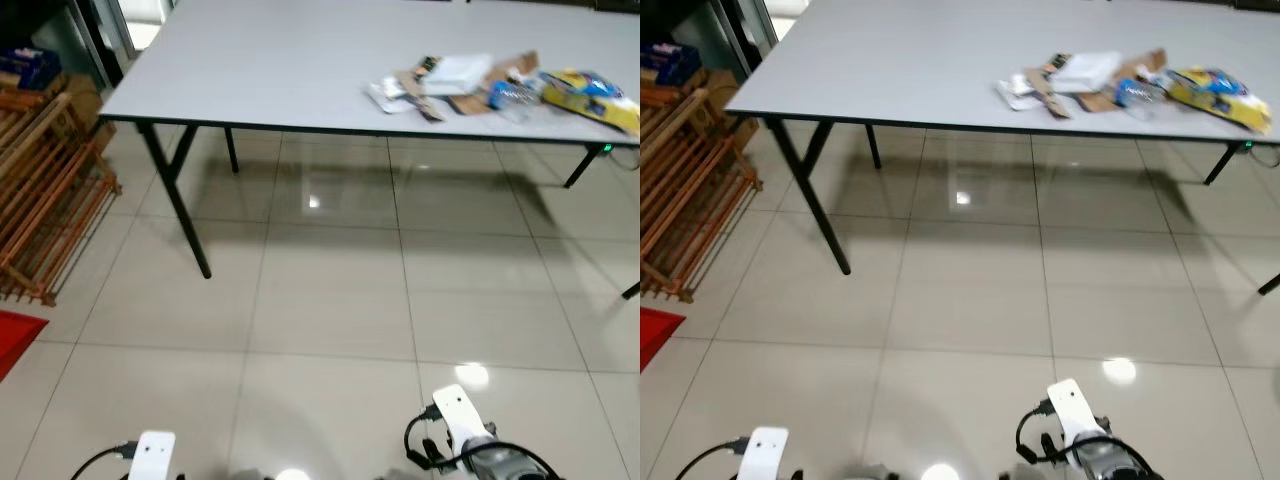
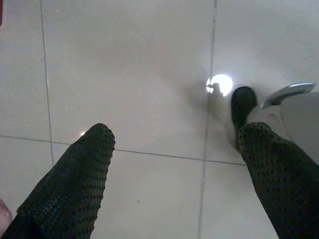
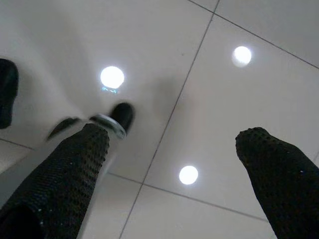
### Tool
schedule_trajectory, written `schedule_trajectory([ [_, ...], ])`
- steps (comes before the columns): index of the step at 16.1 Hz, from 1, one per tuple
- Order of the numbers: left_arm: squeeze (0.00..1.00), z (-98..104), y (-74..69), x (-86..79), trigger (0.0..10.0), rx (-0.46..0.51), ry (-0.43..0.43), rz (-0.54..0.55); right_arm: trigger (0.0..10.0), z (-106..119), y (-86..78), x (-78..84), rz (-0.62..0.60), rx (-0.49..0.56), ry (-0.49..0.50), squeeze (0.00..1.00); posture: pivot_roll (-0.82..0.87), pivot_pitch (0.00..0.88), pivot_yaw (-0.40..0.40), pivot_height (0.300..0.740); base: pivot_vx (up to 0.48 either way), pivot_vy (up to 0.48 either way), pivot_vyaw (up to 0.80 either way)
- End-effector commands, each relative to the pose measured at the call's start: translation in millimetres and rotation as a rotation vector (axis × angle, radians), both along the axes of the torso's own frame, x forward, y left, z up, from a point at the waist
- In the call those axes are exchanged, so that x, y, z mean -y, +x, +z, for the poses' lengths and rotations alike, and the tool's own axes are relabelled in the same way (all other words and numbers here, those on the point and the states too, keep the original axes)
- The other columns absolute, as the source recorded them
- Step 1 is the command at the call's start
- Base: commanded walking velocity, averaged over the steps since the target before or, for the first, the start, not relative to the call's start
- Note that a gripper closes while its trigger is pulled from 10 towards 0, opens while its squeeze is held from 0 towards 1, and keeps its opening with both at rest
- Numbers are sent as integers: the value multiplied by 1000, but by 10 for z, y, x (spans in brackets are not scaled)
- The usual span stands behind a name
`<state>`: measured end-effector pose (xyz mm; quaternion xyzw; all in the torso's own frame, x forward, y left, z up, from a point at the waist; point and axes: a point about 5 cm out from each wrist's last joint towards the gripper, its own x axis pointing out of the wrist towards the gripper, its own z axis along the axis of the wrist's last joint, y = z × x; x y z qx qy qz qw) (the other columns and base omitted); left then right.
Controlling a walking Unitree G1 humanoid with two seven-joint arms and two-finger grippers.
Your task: Picking trash to rubbish bin
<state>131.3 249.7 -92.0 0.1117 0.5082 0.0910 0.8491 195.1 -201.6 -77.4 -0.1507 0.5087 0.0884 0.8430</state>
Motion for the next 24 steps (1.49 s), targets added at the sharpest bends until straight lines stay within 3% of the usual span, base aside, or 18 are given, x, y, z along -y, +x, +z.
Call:
schedule_trajectory([
  [1, 0, -35, -67, 41, 10000, -25, -16, 0, 10000, -8, -40, 72, -7, -15, -17, 0, 29, 127, 4, 740, 0, -304, 0],
  [9, 0, -42, -91, 36, 10000, -28, -18, 9, 10000, 13, 3, 69, -5, 0, -16, 0, 28, 125, 1, 740, 0, -150, 0],
  [15, 0, -27, -9, 92, 10000, 9, -36, 24, 10000, 56, 148, -163, 21, 42, 37, 0, 22, 114, -6, 740, 0, 0, 0],
  [18, 0, -4, 8, 45, 10000, 46, -40, 67, 10000, 57, 144, -146, 22, 45, 36, 0, 19, 115, -7, 740, 0, 0, 0],
  [20, 0, 36, 65, 0, 10000, 100, -47, 104, 10000, 75, 165, -109, 11, 66, 32, 0, 15, 116, -8, 740, 0, 0, 0],
  [22, 0, 140, 241, -52, 10000, 221, -58, 139, 10000, 190, 348, -115, -59, 158, 93, 0, 12, 115, -9, 740, 0, 0, 0],
  [23, 0, 203, 343, -63, 10000, 284, -53, 123, 10000, 268, 463, -133, -87, 214, 130, 0, 12, 115, -9, 740, 0, 0, 0],
  [24, 0, 365, 578, -53, 10000, 435, -55, 87, 10000, 433, 680, -192, -97, 323, 190, 0, 5, 115, -11, 740, 0, 0, 0],
])
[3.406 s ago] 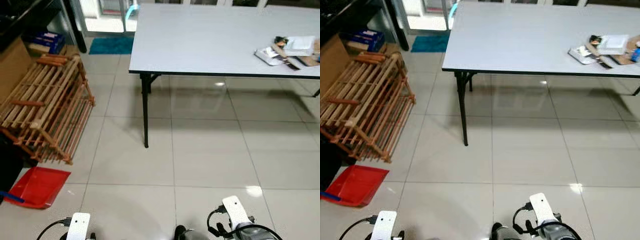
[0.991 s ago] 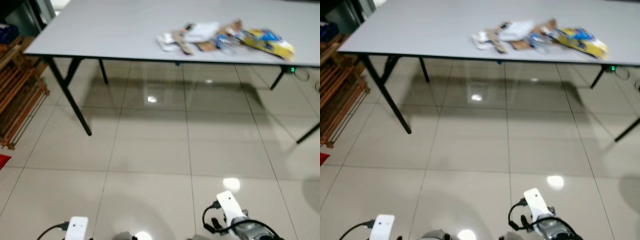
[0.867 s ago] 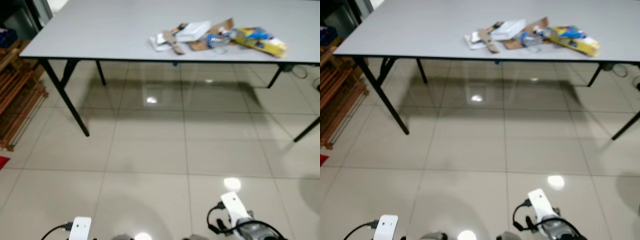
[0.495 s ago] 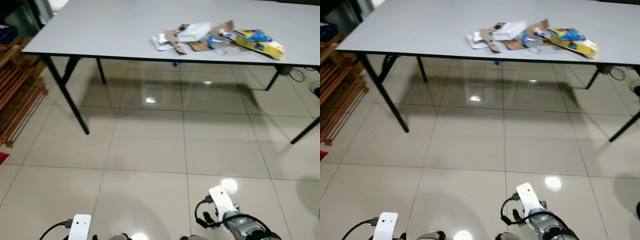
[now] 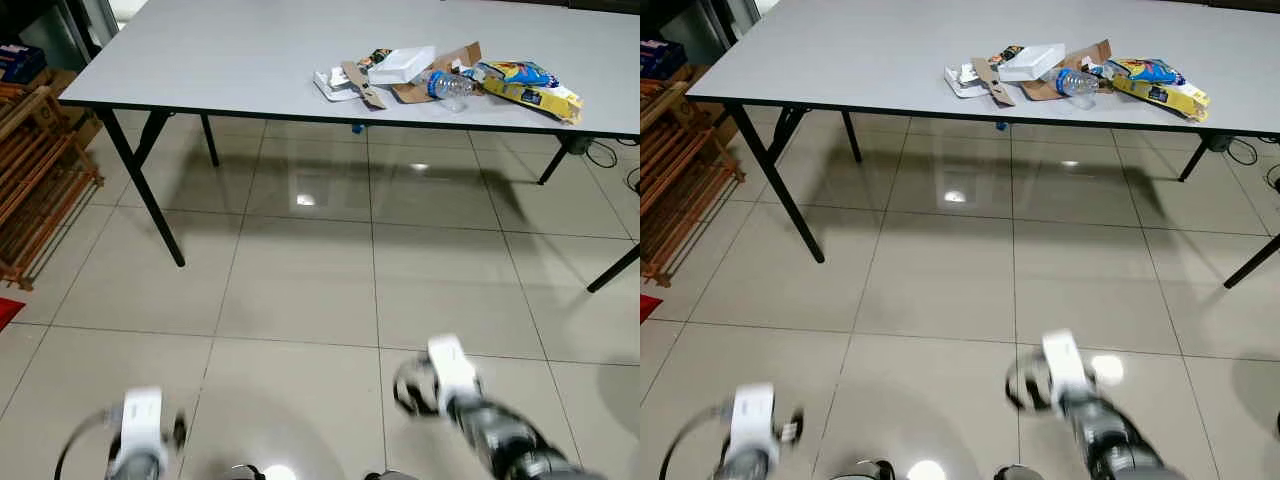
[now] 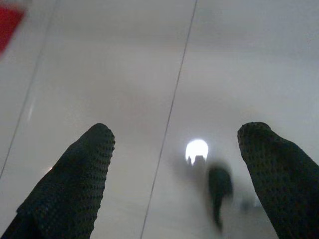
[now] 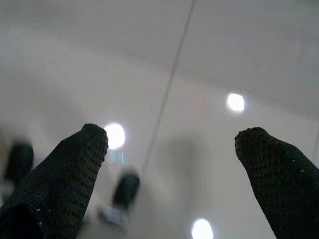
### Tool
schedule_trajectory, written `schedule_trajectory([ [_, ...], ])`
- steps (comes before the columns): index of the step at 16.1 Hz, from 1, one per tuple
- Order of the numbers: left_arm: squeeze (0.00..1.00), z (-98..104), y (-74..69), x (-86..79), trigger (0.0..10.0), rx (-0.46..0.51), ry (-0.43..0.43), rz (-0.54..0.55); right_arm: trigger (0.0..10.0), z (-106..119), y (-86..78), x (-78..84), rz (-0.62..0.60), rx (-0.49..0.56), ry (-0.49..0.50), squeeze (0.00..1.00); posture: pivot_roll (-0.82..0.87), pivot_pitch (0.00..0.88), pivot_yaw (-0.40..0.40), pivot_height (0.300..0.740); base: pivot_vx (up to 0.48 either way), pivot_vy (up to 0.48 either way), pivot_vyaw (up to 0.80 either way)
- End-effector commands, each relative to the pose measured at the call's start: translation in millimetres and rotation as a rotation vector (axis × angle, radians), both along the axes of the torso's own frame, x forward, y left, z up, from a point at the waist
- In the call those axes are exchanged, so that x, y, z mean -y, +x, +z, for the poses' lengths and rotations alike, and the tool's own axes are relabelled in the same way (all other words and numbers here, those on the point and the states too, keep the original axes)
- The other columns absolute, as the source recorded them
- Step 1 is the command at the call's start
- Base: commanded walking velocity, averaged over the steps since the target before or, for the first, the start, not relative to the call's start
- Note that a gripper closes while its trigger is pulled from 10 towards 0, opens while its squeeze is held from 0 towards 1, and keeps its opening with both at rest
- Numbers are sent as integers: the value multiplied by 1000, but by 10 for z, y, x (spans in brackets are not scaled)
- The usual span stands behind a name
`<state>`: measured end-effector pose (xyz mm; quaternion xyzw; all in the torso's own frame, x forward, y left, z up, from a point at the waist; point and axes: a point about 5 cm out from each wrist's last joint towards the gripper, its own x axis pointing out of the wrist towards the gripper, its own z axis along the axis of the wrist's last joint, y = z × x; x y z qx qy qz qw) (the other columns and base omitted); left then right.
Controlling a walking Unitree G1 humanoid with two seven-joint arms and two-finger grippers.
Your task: Picking trash to rubbish bin
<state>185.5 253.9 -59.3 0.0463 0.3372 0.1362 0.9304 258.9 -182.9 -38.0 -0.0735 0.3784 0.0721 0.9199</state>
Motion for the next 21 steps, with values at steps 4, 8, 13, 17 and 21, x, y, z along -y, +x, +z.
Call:
schedule_trajectory([
  [4, 0, 434, 468, 133, 10000, 346, 3, -70, 10000, 360, 370, -142, 40, 216, 159, 0, 9, 100, -10, 740, 0, 0, 0],
  [8, 0, 888, 645, 396, 10000, 582, 24, -204, 10000, 664, 563, -181, 138, 373, 249, 0, 11, 91, -11, 740, 0, 0, 0],
  [13, 0, 1615, 734, 767, 10000, 799, -101, -306, 10000, 1303, 803, -322, 163, 661, 348, 0, 11, 77, 5, 740, 0, 0, 0],
  [17, 0, 1921, 833, 929, 10000, 838, -190, -347, 10000, 1594, 852, -398, 81, 779, 390, 0, 0, 47, 30, 740, 301, 0, 0],
  [21, 0, 1941, 933, 893, 10000, 803, -202, -330, 10000, 1661, 808, -488, 86, 827, 345, 0, -14, 7, 58, 740, 330, 0, 0],
])
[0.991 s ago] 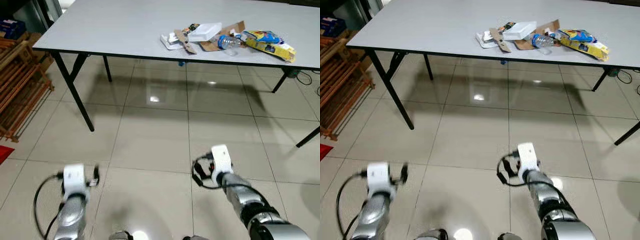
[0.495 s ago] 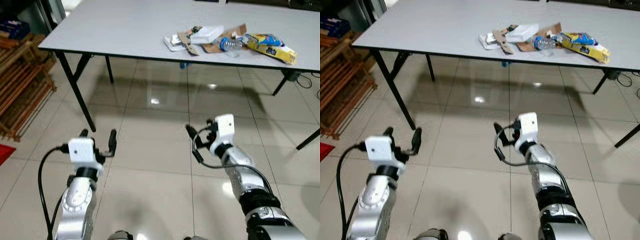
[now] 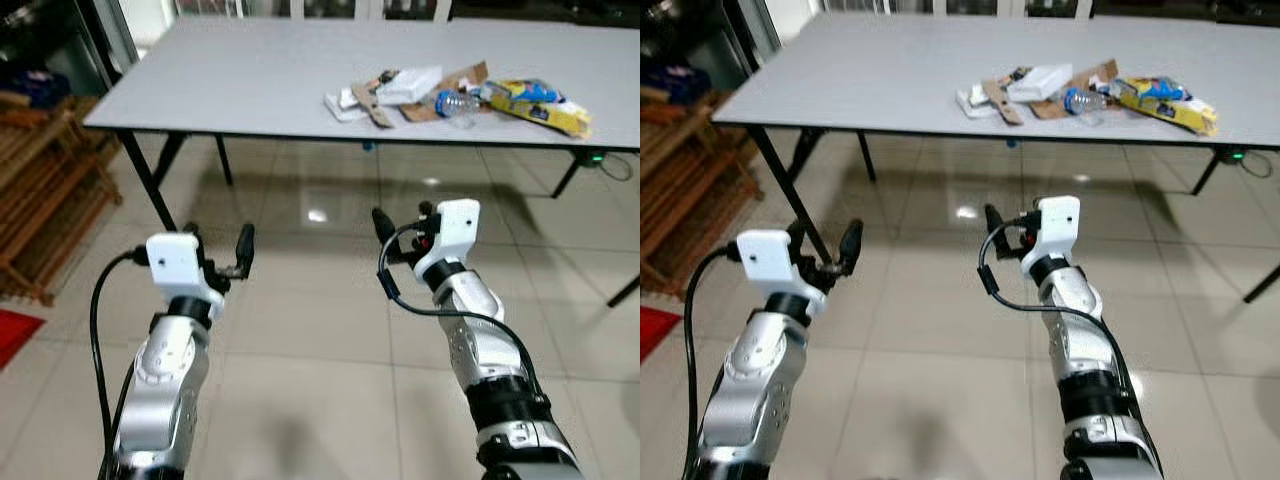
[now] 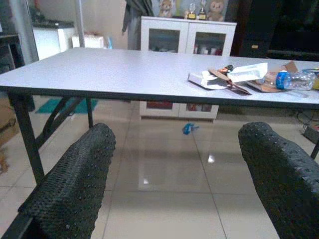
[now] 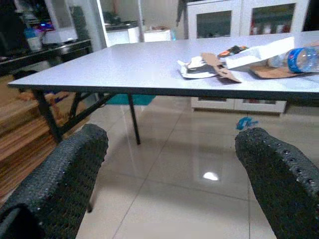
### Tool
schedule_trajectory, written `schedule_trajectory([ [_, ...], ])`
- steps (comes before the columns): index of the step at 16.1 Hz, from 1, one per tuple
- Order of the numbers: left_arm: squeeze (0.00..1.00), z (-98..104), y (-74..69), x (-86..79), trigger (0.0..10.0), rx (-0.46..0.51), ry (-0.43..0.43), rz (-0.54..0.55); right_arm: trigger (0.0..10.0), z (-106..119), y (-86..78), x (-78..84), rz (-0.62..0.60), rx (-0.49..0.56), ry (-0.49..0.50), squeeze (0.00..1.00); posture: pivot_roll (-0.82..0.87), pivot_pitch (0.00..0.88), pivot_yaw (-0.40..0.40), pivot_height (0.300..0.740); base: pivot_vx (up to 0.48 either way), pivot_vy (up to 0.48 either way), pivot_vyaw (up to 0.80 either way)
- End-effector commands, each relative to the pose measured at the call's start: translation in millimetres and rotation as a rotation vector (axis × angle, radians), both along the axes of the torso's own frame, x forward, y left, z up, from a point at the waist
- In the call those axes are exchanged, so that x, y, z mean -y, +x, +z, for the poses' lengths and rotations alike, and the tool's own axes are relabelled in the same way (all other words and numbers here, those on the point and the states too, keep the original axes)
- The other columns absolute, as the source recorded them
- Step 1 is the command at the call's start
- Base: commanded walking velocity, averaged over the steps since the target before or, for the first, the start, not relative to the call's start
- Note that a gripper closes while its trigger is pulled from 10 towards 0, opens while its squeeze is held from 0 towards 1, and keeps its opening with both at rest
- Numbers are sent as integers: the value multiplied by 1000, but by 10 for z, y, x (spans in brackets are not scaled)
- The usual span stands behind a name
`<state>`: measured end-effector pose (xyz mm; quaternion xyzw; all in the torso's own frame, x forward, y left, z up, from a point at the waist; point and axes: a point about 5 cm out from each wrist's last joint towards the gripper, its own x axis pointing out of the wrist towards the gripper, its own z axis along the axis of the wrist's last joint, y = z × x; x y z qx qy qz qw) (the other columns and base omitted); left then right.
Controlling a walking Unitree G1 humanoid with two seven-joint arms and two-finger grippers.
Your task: Picking trash to rubbish bin
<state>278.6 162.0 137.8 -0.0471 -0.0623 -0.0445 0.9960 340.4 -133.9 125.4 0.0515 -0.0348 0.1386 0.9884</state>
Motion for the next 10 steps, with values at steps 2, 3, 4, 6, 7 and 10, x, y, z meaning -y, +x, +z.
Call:
schedule_trajectory([
  [2, 0, 13, 2, -6, 10000, -29, -1, 0, 10000, 5, -16, -27, -1, -20, -6, 0, 0, 13, 63, 740, 306, 0, 0],
  [3, 0, 15, -4, -7, 10000, -34, -3, 4, 10000, -13, -17, -33, -6, -32, -17, 0, 8, 19, 64, 740, 304, 0, 0],
  [4, 0, 12, -13, -11, 10000, -43, -9, 10, 10000, -54, -30, -66, 18, -57, 3, 0, 18, 25, 64, 740, 307, 0, 0],
  [6, 0, 31, -13, -3, 10000, -49, -22, 15, 10000, -104, -76, -153, 33, -68, 14, 0, 17, 62, 75, 740, 308, 0, 0],
  [7, 0, 36, -10, 10, 10000, -51, -21, 7, 10000, -113, -94, -181, 38, -69, 17, 0, 18, 71, 78, 740, 311, 0, 0],
  [10, 0, 58, -5, 3, 10000, -57, -14, -1, 10000, -114, -130, -253, 70, -65, 1, 0, 21, 84, 88, 740, 306, 0, 0],
])
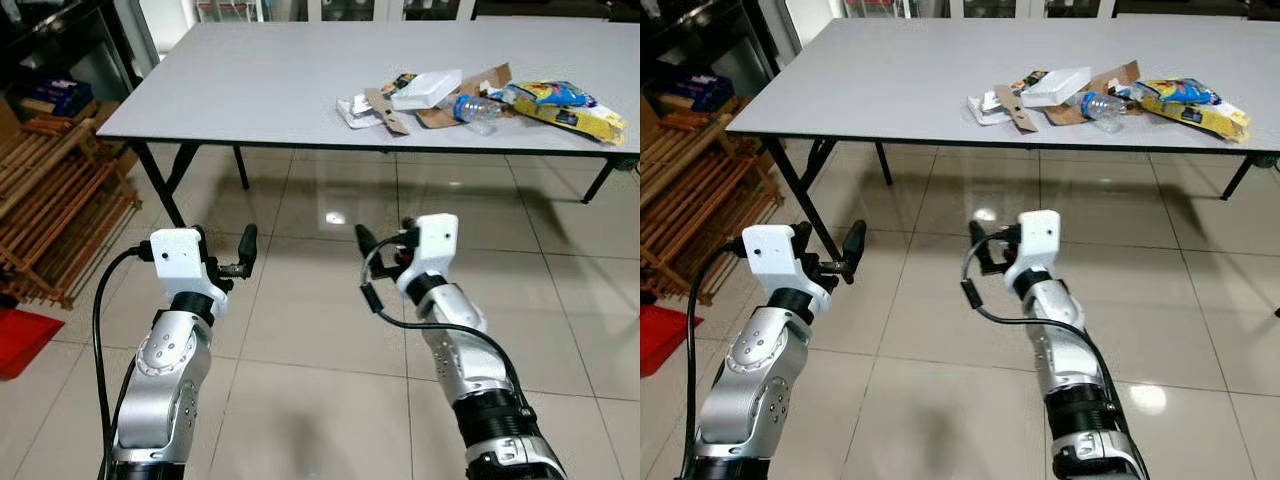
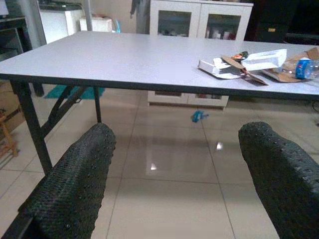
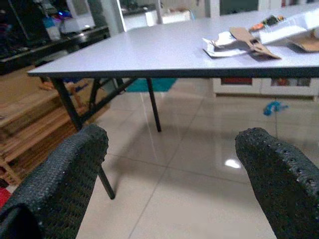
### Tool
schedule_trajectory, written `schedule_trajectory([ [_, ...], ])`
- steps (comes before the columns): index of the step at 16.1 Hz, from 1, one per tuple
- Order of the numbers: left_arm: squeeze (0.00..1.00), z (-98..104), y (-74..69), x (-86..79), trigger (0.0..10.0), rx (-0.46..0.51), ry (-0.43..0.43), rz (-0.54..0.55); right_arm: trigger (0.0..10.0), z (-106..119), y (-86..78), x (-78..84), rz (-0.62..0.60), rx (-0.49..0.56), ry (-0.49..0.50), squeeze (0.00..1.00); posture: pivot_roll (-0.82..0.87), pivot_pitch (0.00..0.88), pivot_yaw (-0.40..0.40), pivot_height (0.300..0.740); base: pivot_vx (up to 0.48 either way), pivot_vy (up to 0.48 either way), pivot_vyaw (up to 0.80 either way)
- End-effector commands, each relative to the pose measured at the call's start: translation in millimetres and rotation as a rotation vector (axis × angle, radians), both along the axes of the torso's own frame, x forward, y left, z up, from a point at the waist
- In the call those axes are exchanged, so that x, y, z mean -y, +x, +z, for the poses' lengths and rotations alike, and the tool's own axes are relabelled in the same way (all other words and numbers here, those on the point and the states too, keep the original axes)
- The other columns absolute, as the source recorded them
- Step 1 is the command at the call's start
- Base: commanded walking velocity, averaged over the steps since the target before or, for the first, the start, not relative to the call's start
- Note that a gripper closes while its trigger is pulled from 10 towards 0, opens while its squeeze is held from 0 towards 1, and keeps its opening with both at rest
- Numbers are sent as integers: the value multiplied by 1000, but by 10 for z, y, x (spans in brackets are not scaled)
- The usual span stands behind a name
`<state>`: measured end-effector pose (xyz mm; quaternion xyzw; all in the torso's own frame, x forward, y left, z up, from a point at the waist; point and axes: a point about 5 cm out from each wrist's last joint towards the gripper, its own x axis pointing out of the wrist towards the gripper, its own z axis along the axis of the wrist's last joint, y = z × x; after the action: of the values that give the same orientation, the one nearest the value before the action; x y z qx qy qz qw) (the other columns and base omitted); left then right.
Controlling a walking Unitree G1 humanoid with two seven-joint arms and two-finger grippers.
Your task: Picking trash to rubbish bin
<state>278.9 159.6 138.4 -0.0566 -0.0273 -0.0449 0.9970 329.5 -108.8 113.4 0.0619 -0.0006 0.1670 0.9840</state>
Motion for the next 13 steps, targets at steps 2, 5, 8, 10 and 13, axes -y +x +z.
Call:
schedule_trajectory([
  [2, 0, 76, 3, -26, 10000, 14, 2, 6, 10000, 17, -8, -24, 21, 9, -18, 0, 26, 88, 88, 740, 306, 0, 0],
  [5, 0, 71, -8, -18, 10000, 14, -1, 8, 10000, 60, 21, -69, 40, 21, -22, 0, 28, 84, 83, 740, 376, 0, 0],
  [8, 0, 66, -11, -13, 10000, 10, -6, 10, 10000, 64, 24, -113, 53, 23, -24, 0, 31, 78, 80, 740, 444, 0, 0],
  [10, 0, 61, -7, -19, 10000, 8, -7, 12, 10000, 53, 15, -127, 56, 22, -26, 0, 25, 76, 81, 740, 444, 0, 0],
  [13, 0, 60, 8, 3, 10000, 7, -9, 9, 10000, 46, 12, -119, 55, 20, -29, 0, 21, 77, 81, 740, 441, 0, 0],
])
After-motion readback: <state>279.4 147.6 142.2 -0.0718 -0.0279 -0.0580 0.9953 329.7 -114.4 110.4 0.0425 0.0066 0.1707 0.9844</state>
